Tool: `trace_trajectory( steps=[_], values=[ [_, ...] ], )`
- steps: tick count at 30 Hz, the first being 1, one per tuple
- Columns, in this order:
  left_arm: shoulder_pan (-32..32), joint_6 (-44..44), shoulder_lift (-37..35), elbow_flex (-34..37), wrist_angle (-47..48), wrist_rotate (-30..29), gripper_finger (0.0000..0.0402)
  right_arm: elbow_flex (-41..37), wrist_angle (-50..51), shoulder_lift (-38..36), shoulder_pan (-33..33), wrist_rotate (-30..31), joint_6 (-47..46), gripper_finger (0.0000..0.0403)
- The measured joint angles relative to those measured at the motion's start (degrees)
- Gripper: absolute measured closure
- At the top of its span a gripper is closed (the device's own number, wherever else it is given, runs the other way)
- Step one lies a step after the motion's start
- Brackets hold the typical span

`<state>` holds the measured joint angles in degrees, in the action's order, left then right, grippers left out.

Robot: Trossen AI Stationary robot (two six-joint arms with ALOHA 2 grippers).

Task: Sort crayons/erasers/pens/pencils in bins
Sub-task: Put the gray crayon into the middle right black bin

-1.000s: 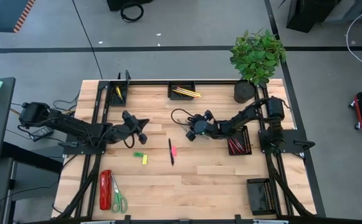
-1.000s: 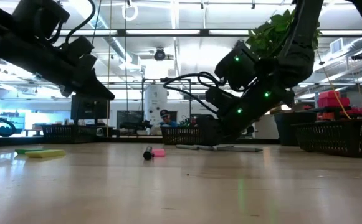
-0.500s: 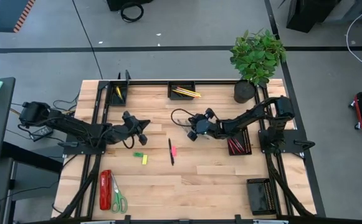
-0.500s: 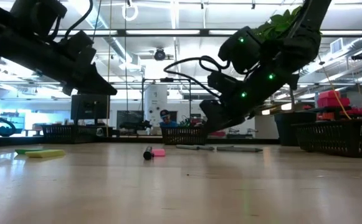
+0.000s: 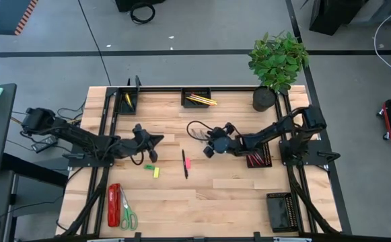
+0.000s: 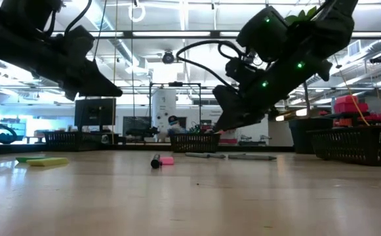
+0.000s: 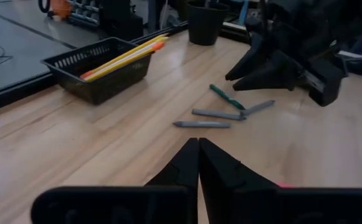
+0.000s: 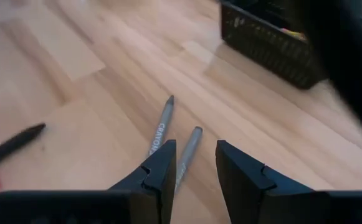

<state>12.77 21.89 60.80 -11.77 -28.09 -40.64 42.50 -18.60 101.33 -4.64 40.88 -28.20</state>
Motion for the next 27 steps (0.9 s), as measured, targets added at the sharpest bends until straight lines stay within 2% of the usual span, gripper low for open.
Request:
trace_trajectory(
  steps=[3, 12, 22, 27],
  values=[
    [0.8, 0.0, 0.0, 0.0, -0.8, 0.0, 0.0387, 0.0, -1.9, 1.4, -1.2, 3.1, -3.0, 0.0283],
    [3.0, 0.0, 0.0, 0.0, -1.3, 0.0, 0.0378, 0.4, -12.3, 10.6, -2.3, 3.5, -1.1, 0.0283],
    [3.0, -0.5, 0.0, 0.0, -1.2, 0.0, 0.0384, 2.6, -13.8, 17.4, -0.3, 4.5, -2.1, 0.0284],
    [3.4, -0.2, 0.0, 0.0, -0.2, 0.0, 0.0378, 2.7, -13.0, 17.8, 0.4, 2.4, -2.6, 0.0312]
  ],
)
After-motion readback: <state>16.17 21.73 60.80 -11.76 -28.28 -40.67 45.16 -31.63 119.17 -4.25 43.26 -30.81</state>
